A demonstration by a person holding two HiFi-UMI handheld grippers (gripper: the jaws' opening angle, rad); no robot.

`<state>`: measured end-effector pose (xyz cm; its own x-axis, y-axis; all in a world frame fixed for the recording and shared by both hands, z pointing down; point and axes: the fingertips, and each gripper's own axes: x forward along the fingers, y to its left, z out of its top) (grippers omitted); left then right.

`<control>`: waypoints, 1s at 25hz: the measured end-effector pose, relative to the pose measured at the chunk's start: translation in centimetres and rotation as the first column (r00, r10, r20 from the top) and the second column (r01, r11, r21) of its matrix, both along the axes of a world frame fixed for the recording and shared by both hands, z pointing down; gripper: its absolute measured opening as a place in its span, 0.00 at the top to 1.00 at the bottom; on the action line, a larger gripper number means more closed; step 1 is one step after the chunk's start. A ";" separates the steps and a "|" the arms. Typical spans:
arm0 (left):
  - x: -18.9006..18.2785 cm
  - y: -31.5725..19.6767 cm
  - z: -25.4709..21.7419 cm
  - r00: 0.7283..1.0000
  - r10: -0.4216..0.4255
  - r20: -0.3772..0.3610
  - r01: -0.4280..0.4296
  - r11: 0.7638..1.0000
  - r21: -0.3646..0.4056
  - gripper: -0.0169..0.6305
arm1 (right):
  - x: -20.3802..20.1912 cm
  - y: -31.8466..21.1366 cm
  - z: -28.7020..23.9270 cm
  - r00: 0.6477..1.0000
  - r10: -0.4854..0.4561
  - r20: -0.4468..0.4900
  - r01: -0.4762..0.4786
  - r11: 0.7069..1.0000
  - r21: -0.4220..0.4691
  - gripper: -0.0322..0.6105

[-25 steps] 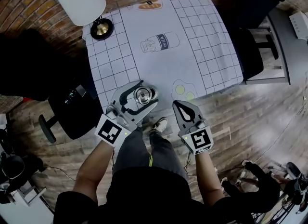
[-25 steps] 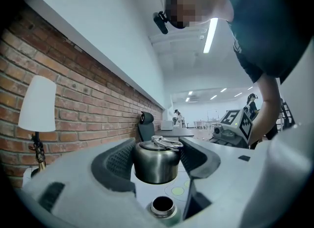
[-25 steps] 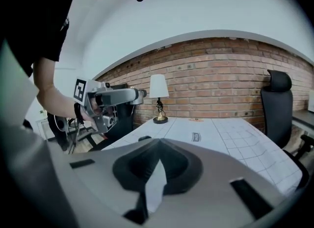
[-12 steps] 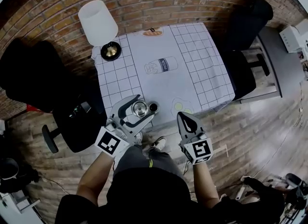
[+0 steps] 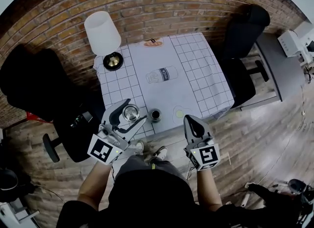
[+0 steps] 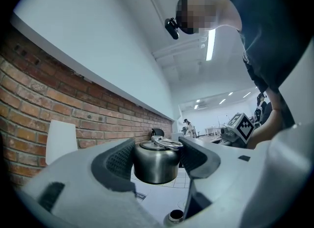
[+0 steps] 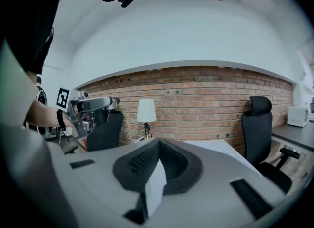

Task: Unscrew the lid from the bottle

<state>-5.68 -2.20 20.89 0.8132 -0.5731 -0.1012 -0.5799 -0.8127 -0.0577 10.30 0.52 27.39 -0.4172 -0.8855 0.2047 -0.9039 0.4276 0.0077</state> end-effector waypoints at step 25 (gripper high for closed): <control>-3.2 -0.6 -5.1 0.994 -0.067 -0.091 0.074 0.994 0.076 0.53 | 4.4 0.6 -9.9 0.990 0.144 0.013 -0.143 0.962 0.231 0.93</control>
